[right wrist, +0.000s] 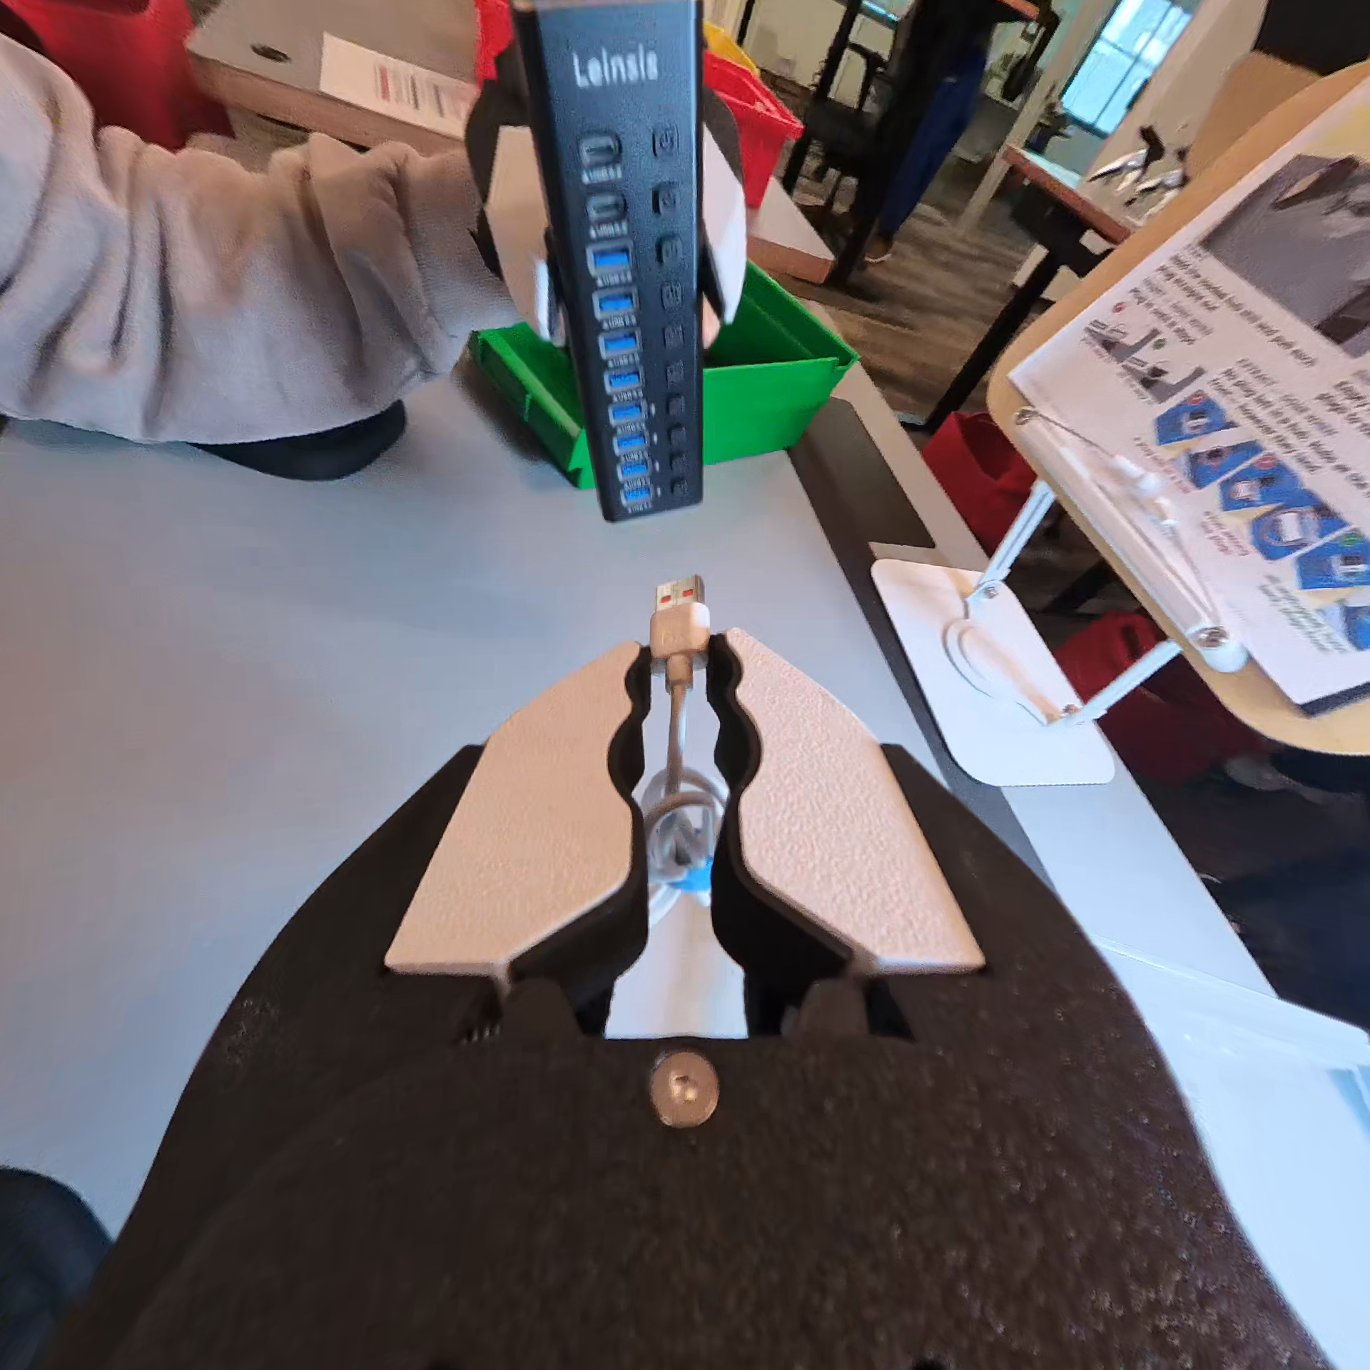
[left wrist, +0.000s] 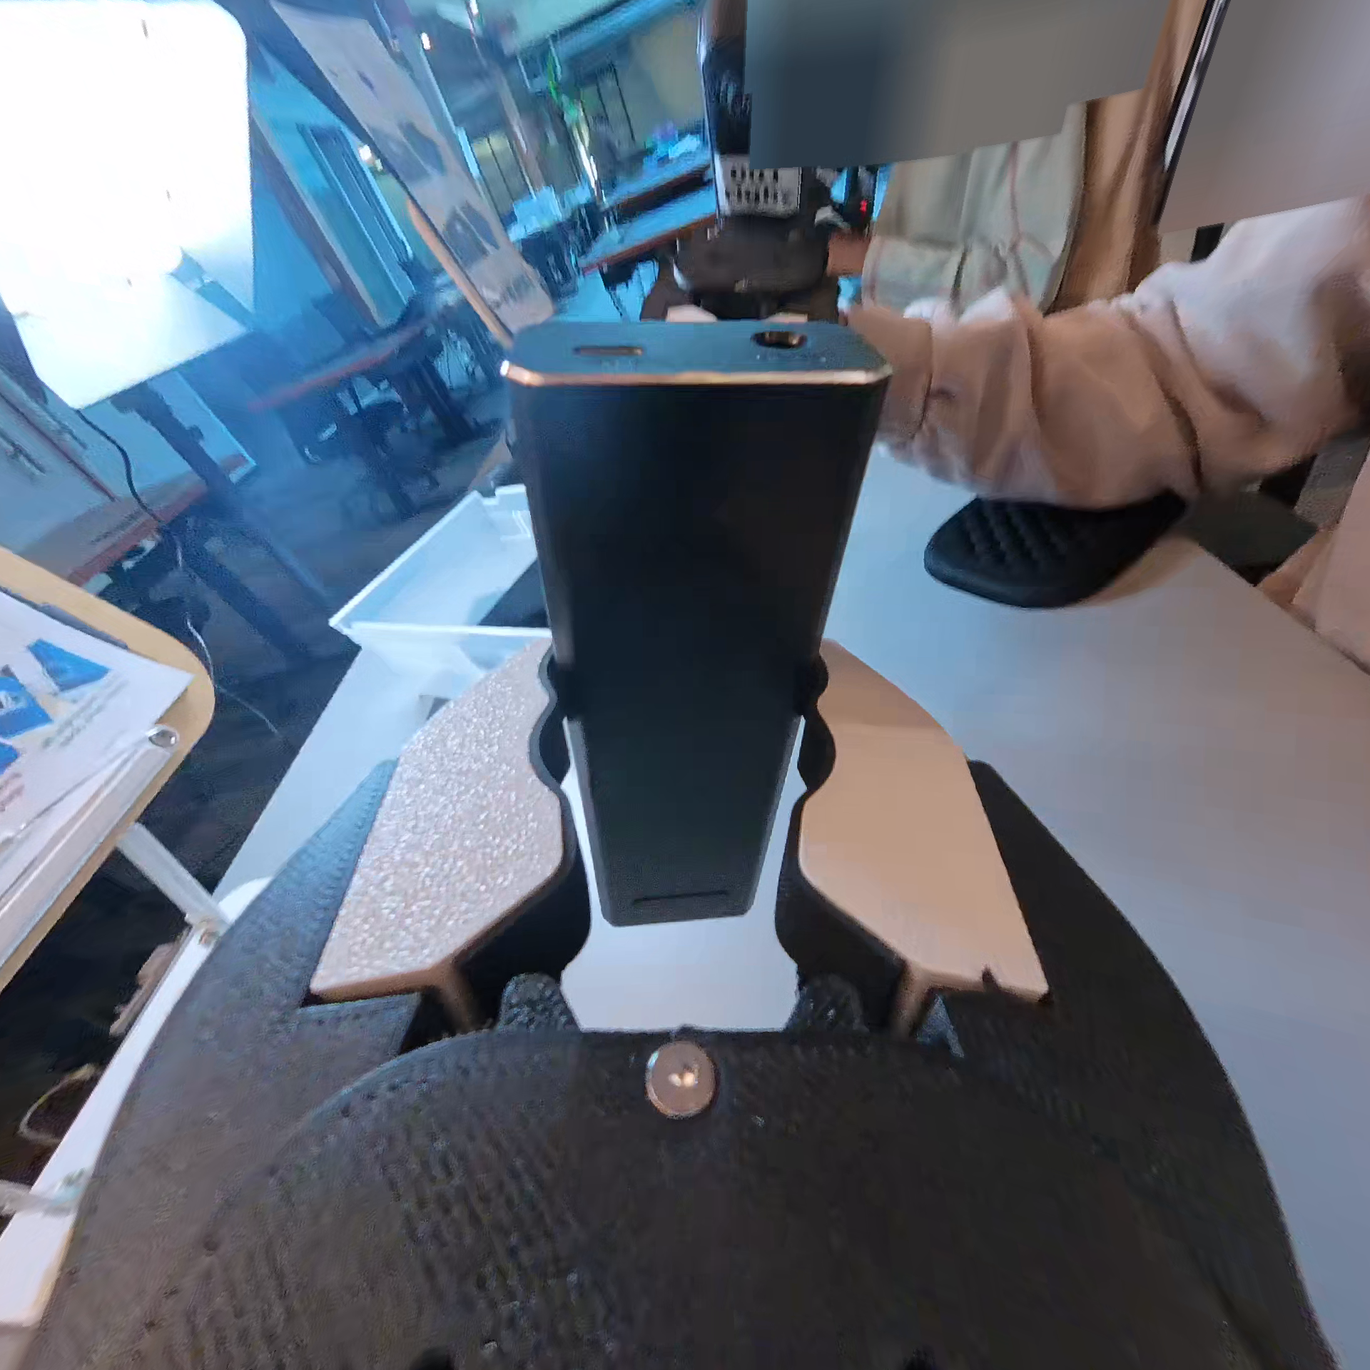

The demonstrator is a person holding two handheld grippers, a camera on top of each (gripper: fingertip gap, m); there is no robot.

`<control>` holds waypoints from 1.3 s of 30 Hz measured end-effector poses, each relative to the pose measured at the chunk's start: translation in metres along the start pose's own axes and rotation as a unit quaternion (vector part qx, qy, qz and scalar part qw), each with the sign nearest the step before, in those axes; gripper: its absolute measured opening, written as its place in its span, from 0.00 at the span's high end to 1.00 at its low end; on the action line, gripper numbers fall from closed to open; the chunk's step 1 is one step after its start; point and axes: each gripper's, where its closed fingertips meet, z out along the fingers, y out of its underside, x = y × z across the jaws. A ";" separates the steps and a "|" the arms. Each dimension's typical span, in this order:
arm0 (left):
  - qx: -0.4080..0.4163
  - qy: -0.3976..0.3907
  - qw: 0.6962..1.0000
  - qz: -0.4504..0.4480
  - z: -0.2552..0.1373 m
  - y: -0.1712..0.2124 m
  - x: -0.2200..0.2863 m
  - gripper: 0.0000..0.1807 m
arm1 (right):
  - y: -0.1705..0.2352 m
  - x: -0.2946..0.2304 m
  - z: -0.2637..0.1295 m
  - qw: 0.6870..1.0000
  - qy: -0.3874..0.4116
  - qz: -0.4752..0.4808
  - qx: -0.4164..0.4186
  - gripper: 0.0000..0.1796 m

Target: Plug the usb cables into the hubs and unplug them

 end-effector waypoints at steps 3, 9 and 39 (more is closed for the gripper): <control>0.020 -0.010 1.000 0.007 0.009 -0.010 -0.002 0.66 | -0.003 0.014 0.003 0.999 0.029 0.006 0.019 0.92; 0.027 -0.087 0.996 0.022 0.012 -0.014 -0.022 0.66 | 0.012 0.078 -0.033 0.977 0.213 0.026 0.011 0.92; 0.241 0.050 0.963 -0.113 0.052 -0.062 0.022 0.66 | -0.047 -0.031 0.076 0.990 -0.015 0.073 0.116 0.64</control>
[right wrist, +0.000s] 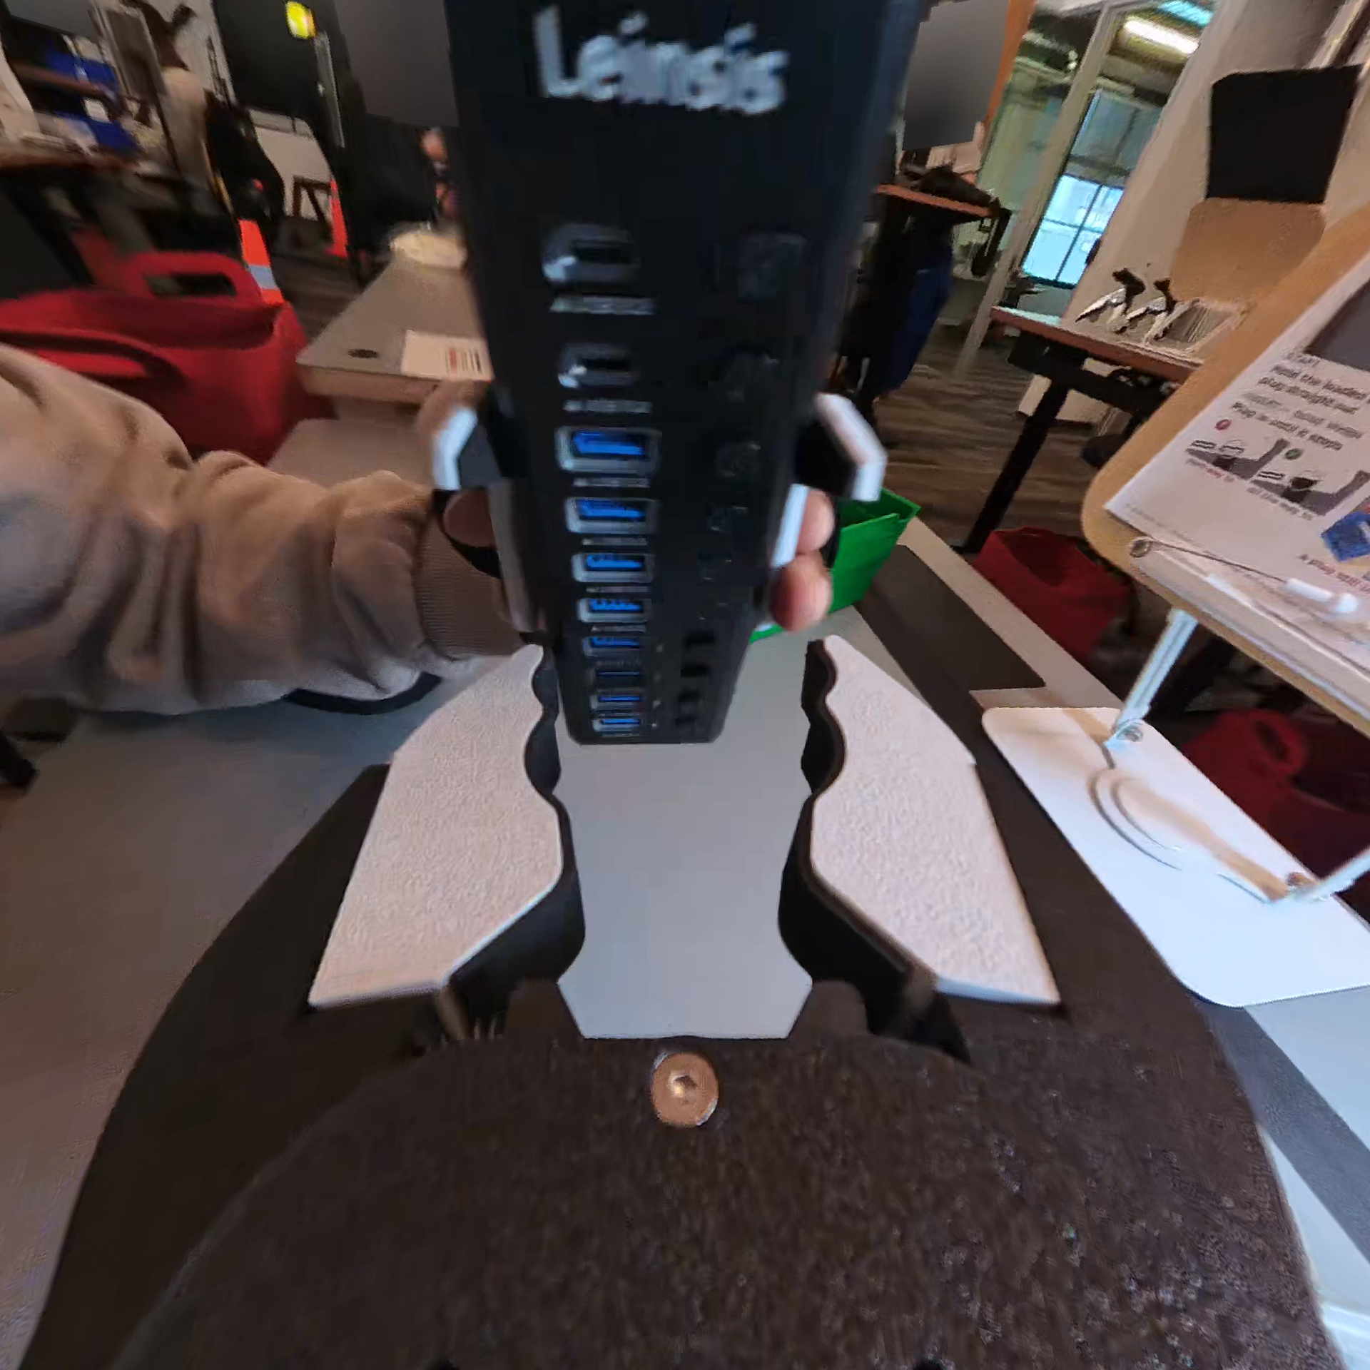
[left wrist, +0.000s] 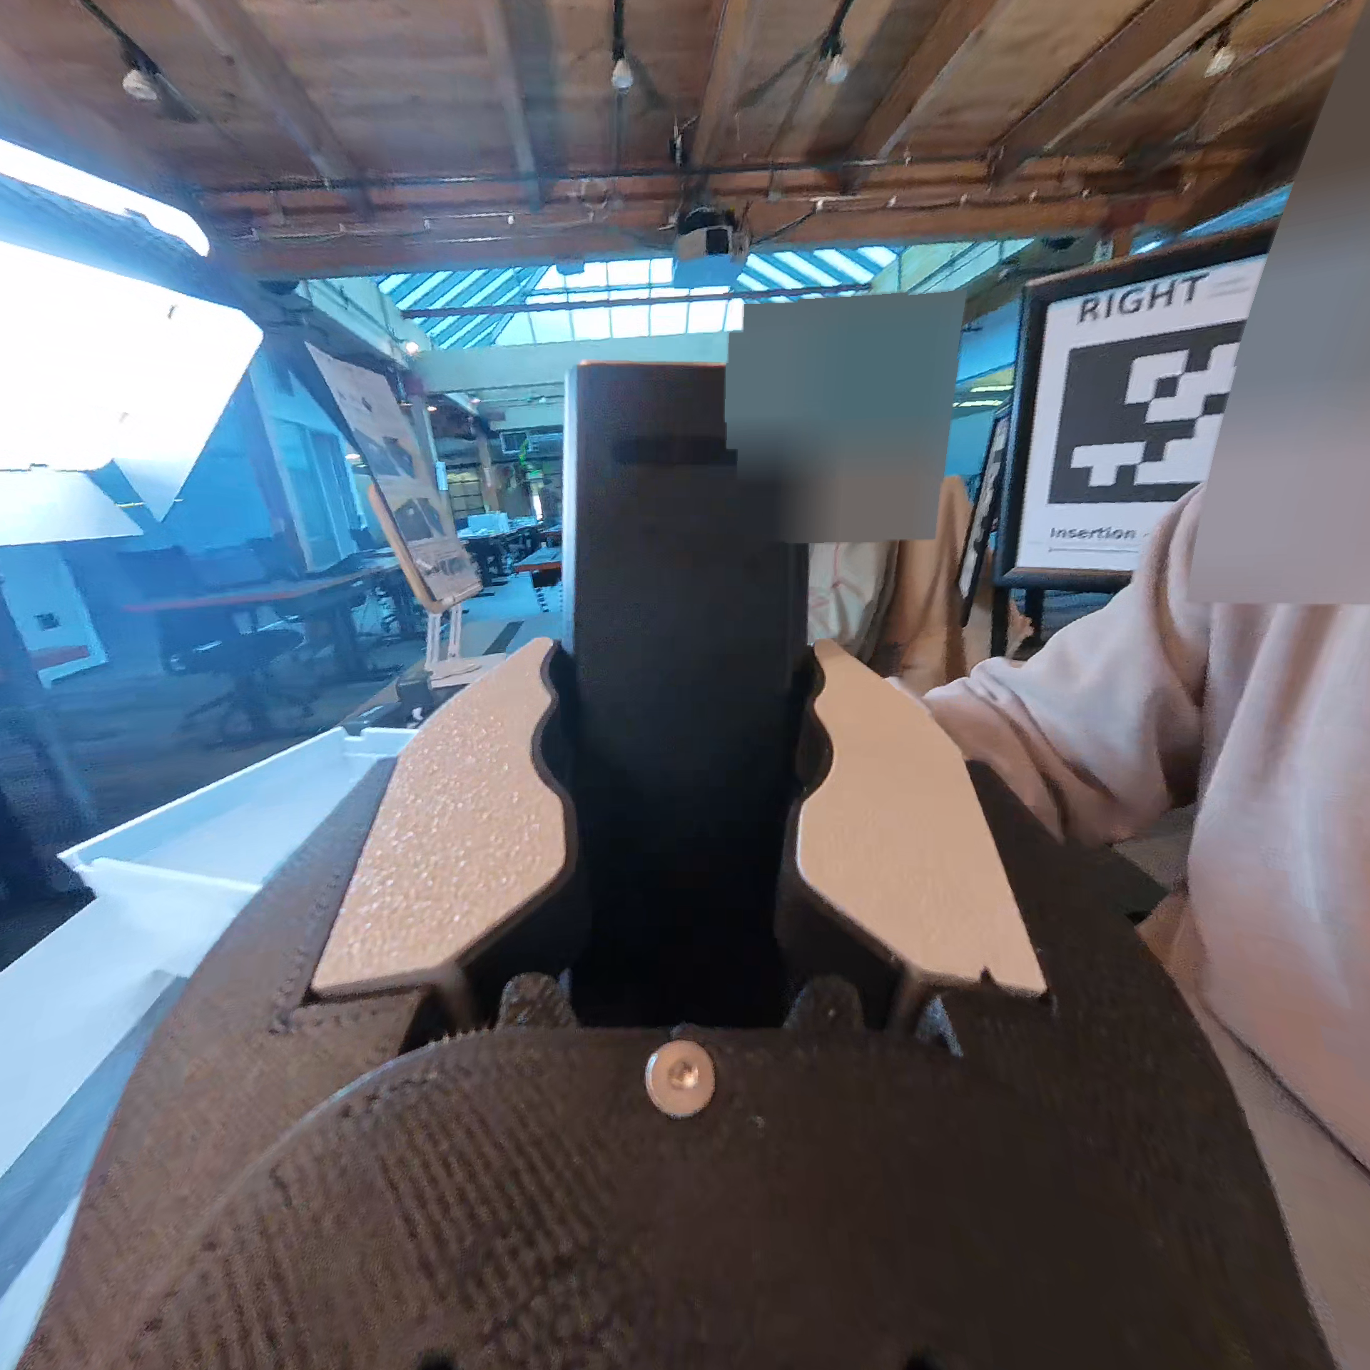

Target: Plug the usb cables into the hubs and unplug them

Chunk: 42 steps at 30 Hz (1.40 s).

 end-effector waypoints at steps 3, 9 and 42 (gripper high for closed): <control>-0.007 -0.006 1.000 0.002 0.001 0.006 -0.003 0.66 | 0.008 -0.012 0.012 1.000 -0.011 0.004 -0.018 0.59; -0.008 -0.004 1.000 -0.027 -0.001 0.012 -0.008 0.66 | 0.015 -0.006 0.017 0.998 -0.010 0.052 0.024 0.63; -0.201 -0.211 0.954 -0.069 -0.115 0.090 0.023 0.93 | 0.146 0.289 -0.238 0.860 0.229 0.077 -0.450 0.69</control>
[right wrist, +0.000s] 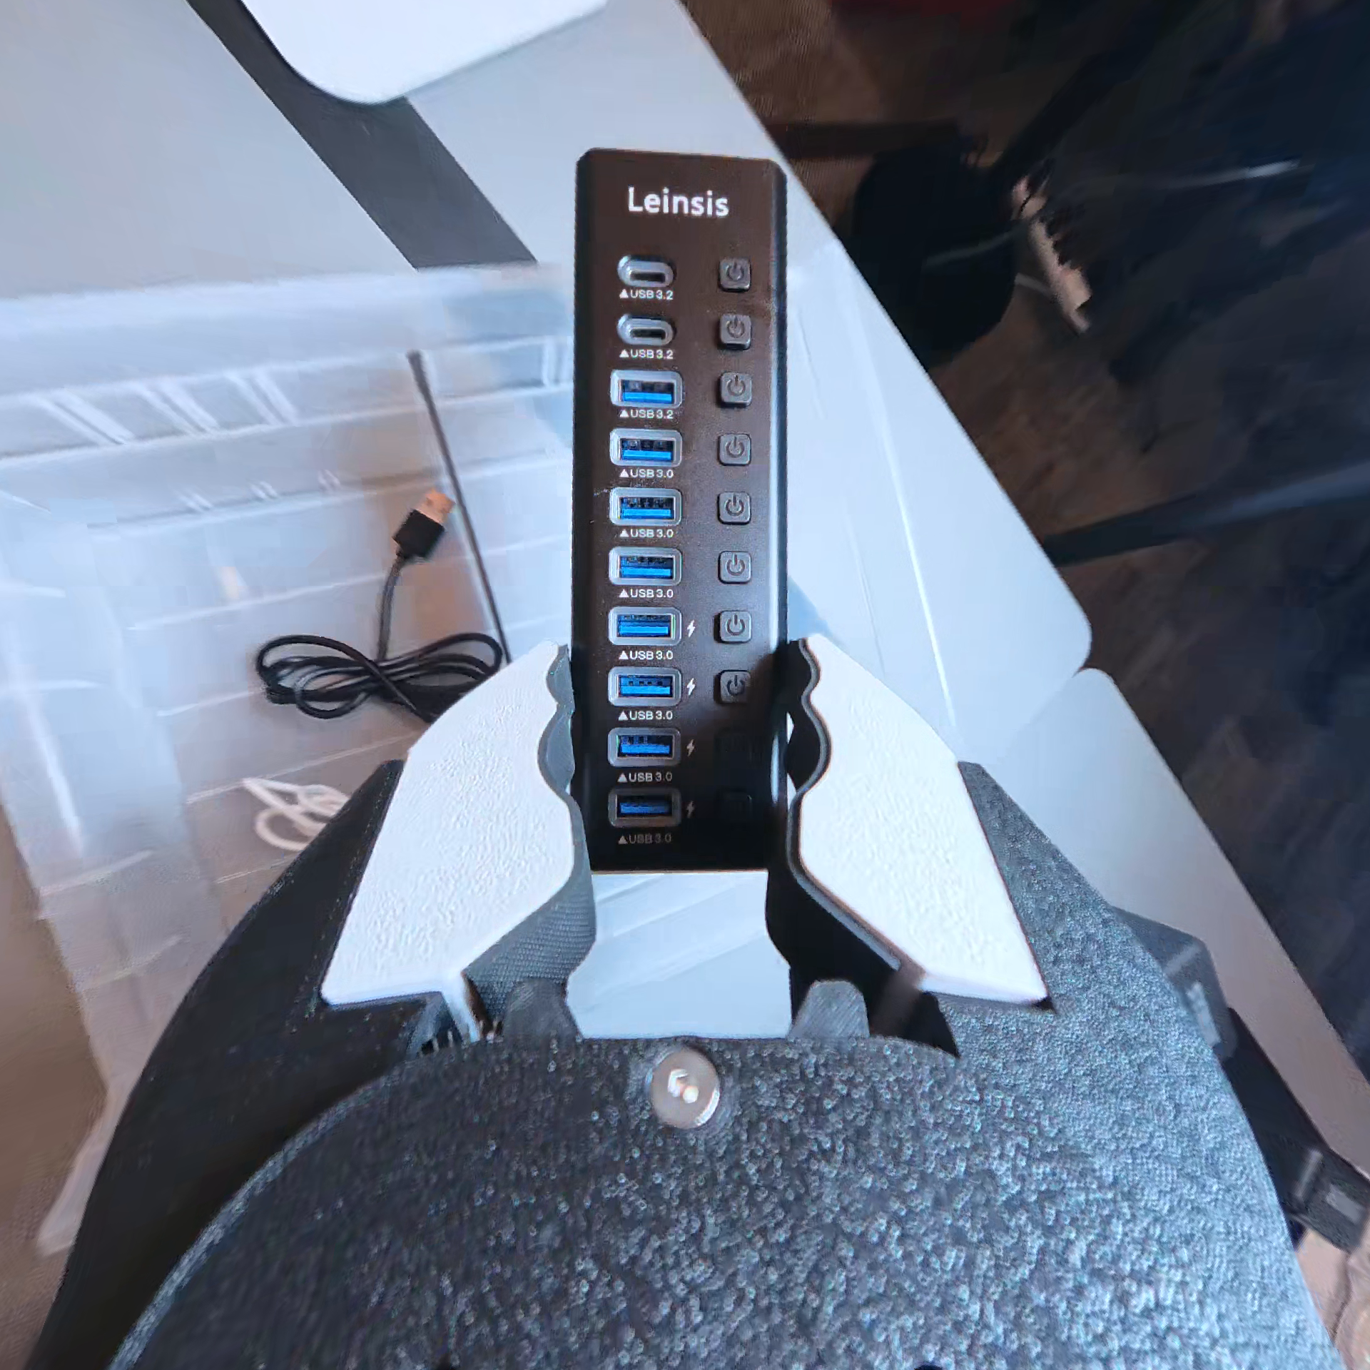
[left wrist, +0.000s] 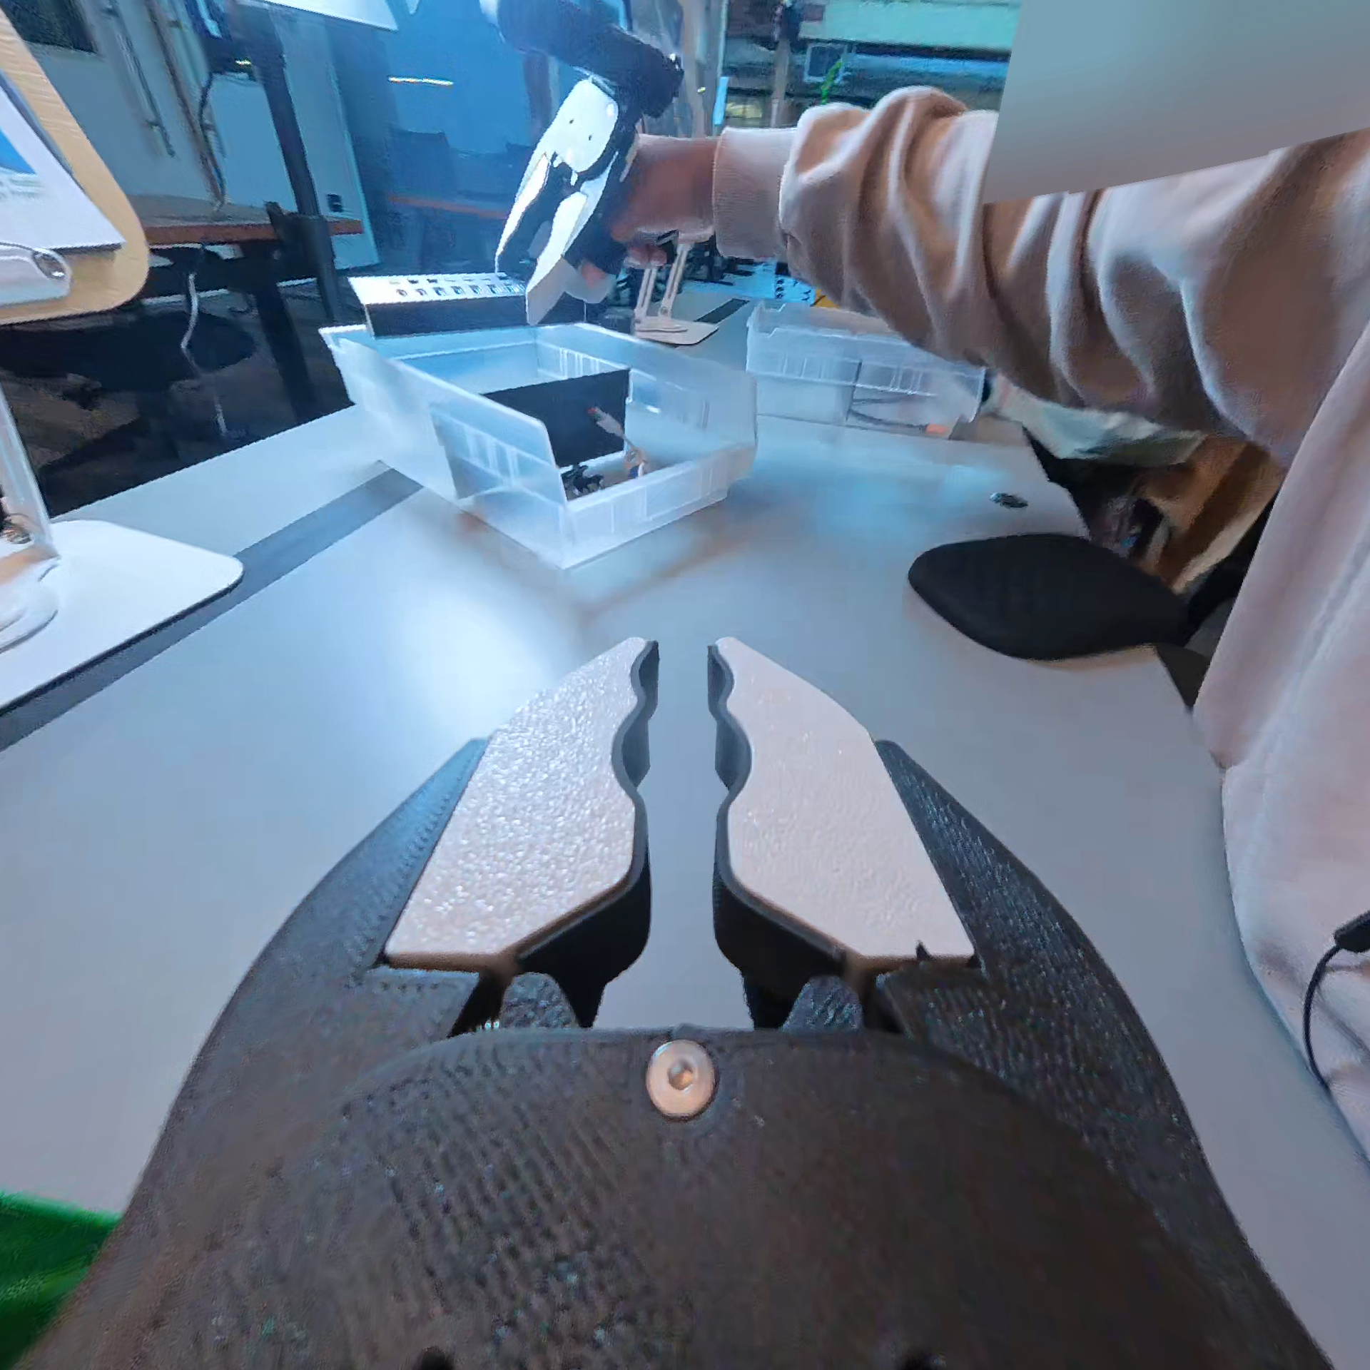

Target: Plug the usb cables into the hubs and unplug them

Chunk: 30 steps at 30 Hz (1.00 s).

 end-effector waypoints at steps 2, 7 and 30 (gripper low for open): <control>-0.017 -0.026 0.999 0.018 -0.005 0.015 0.001 0.93 | 0.010 0.006 0.017 1.000 -0.012 0.007 -0.020 0.69; -0.046 -0.039 0.998 0.025 -0.002 0.038 0.000 0.93 | 0.033 0.018 0.041 0.996 -0.028 0.008 -0.081 0.69; -0.081 -0.150 0.983 0.068 -0.018 0.048 -0.033 1.00 | -0.027 -0.097 -0.029 0.996 0.018 -0.078 0.042 0.73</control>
